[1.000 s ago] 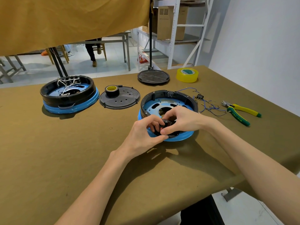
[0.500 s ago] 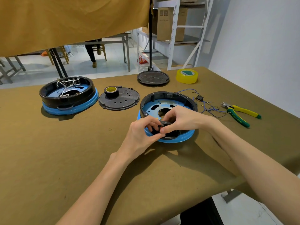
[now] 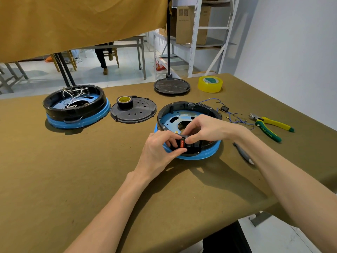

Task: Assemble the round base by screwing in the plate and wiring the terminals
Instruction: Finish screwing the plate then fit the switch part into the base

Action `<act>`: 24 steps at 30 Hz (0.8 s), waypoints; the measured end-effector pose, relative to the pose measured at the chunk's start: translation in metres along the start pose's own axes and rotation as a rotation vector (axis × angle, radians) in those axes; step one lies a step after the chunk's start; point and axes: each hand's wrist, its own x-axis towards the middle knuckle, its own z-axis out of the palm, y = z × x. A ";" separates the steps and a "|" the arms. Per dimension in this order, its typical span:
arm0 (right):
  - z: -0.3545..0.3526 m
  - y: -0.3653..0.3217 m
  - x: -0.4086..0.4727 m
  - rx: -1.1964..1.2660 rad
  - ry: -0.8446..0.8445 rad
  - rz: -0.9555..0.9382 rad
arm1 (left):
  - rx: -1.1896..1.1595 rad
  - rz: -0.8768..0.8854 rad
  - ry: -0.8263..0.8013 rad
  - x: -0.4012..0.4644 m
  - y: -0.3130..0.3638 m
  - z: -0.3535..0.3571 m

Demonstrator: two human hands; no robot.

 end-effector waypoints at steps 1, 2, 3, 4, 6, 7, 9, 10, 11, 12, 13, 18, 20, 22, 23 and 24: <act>0.000 0.000 0.000 0.001 -0.001 -0.001 | 0.001 -0.001 0.001 0.000 0.000 0.000; 0.000 0.000 0.001 0.004 -0.001 -0.003 | 0.002 -0.002 0.002 0.000 -0.001 0.000; 0.000 0.001 0.001 0.009 0.001 -0.006 | 0.004 -0.003 0.005 0.000 -0.001 0.000; 0.000 0.001 0.000 0.016 0.003 -0.010 | 0.006 -0.004 0.007 0.000 -0.001 0.001; 0.000 0.002 0.000 0.041 0.008 -0.020 | 0.007 -0.010 0.006 0.000 0.000 0.001; 0.000 0.003 0.000 0.054 0.013 -0.024 | 0.004 -0.015 0.005 0.000 0.000 0.001; 0.001 0.006 0.000 0.072 0.022 -0.031 | -0.021 -0.044 0.009 0.000 0.002 0.002; 0.001 0.007 0.000 0.079 0.026 -0.033 | -0.044 -0.075 0.012 0.000 0.003 0.002; 0.001 0.008 0.000 0.082 0.032 -0.035 | -0.071 -0.112 0.017 0.000 0.005 0.003; 0.001 0.008 0.000 0.082 0.037 -0.039 | -0.097 -0.148 0.022 0.000 0.006 0.003; 0.001 0.009 0.000 0.082 0.041 -0.042 | -0.116 -0.175 0.024 0.001 0.007 0.004; -0.001 0.012 0.000 0.118 0.038 -0.061 | -0.090 -0.187 -0.033 0.003 0.004 -0.001; 0.000 0.013 0.000 0.141 0.038 -0.072 | -0.087 -0.172 -0.066 0.003 0.002 -0.006; 0.000 0.014 0.000 0.152 0.035 -0.075 | -0.098 -0.165 -0.107 0.004 -0.001 -0.009; 0.000 0.014 0.000 0.155 0.034 -0.076 | -0.105 -0.168 -0.123 0.005 -0.002 -0.011; 0.000 0.015 0.001 0.158 0.035 -0.076 | -0.107 -0.175 -0.127 0.006 -0.004 -0.012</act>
